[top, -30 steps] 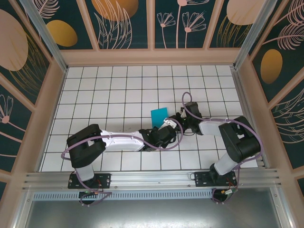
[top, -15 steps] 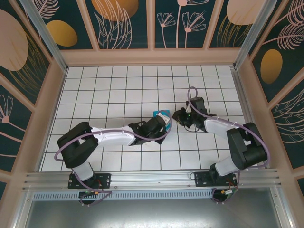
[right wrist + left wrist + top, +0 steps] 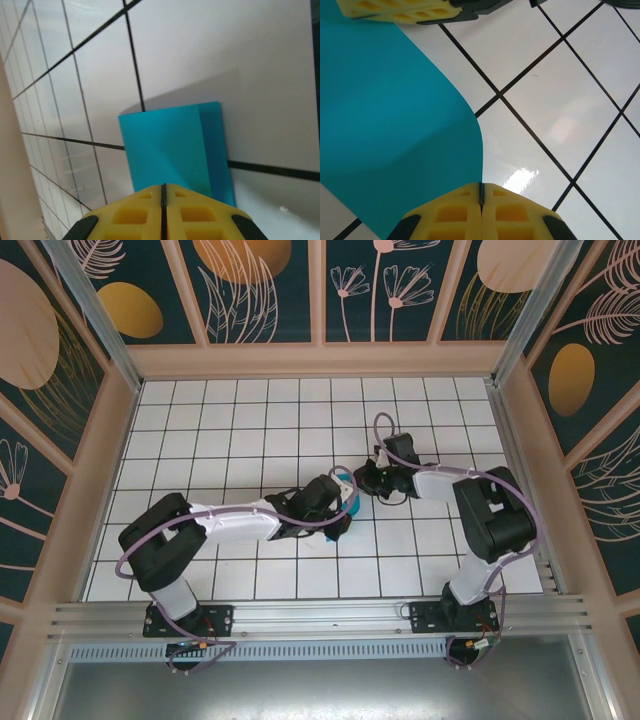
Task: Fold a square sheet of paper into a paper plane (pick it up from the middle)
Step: Third fold the triangle at the center of the table.
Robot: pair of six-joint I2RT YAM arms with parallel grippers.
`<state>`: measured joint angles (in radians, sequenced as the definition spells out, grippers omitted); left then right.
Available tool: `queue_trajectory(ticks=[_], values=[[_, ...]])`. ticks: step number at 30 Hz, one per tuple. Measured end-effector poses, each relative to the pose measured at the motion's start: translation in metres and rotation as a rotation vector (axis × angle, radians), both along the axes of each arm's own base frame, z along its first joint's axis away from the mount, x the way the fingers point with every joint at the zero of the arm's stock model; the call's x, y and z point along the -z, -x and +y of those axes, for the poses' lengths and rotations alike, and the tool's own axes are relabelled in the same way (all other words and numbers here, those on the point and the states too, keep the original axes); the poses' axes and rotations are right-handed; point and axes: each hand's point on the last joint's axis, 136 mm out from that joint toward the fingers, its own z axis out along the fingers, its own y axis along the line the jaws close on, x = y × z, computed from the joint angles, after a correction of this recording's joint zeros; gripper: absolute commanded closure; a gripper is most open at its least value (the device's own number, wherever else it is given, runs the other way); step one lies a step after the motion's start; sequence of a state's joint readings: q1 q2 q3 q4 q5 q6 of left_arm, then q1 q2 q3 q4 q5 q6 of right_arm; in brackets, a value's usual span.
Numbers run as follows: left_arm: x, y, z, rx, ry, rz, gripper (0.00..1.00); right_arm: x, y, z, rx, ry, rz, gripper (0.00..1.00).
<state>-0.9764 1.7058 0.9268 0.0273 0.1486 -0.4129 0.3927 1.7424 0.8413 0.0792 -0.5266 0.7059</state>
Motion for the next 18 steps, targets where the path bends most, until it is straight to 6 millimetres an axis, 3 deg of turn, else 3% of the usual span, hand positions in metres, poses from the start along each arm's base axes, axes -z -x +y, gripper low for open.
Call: queue_trajectory(ticks=[7, 18], values=[[0.004, -0.002, 0.002, 0.004, 0.005, 0.026, 1.0, 0.026, 0.002, 0.001, -0.044, 0.056, 0.034, 0.89], [0.026, -0.014, 0.014, -0.028, -0.025, 0.086, 0.99, 0.027, 0.0, 0.003, -0.093, 0.095, -0.024, 0.89]])
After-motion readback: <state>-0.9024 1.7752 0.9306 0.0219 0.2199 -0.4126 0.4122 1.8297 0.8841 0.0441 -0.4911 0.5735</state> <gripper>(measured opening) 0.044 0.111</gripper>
